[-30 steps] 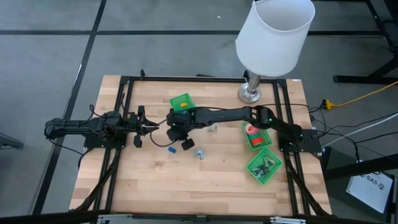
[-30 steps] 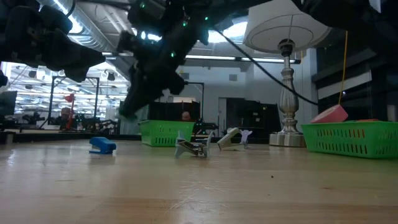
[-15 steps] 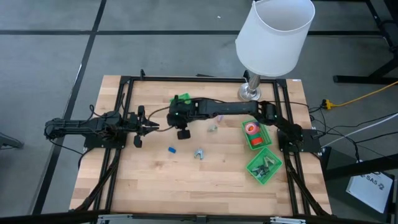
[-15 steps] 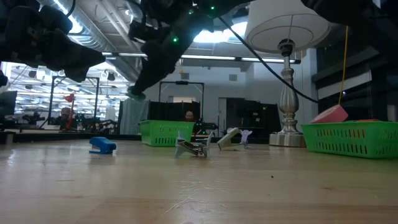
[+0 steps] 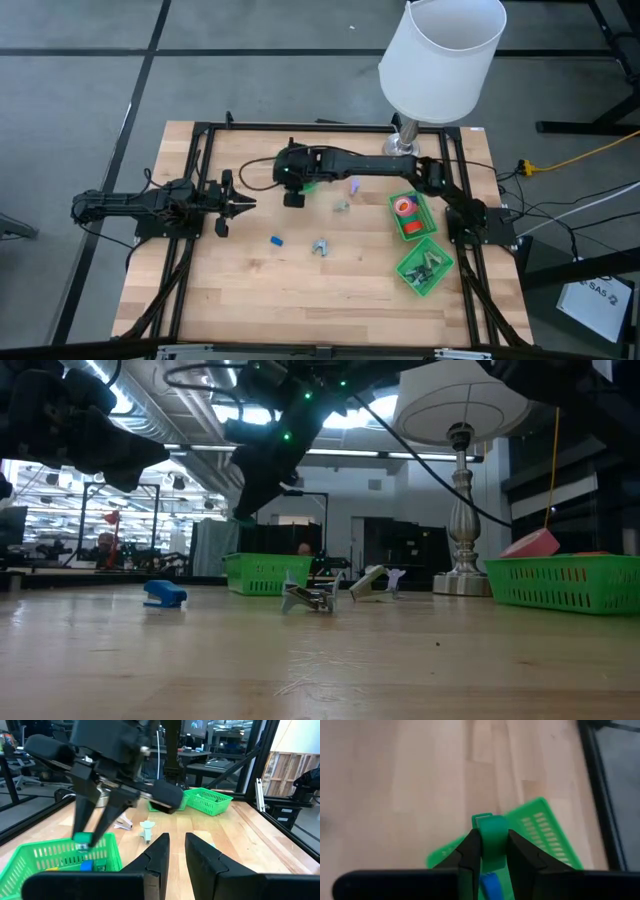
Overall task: Pick and place Stapler, Stapler remover, tape
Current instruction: Put the green stapler into the top left green bin
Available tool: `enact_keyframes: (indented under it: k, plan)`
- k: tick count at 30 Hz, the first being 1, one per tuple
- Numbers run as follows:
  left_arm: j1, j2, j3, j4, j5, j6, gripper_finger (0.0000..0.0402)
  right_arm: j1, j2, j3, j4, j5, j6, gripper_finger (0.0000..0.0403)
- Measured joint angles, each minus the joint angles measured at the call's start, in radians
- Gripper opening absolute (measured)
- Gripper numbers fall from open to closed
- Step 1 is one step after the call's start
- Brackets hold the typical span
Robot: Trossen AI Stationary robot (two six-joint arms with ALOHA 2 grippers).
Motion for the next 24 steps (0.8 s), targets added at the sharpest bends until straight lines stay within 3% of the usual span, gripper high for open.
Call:
enact_keyframes:
  k: [13, 24]
  plan:
    - [0.000, 0.000, 0.000, 0.000, 0.000, 0.000, 0.0058, -0.072, 0.005, 0.000, -0.033, 0.024, 0.050, 0.0068]
    - [0.000, 0.000, 0.000, 0.000, -0.001, 0.000, 0.0058, -0.116, 0.005, 0.000, -0.039, -0.015, 0.124, 0.0068]
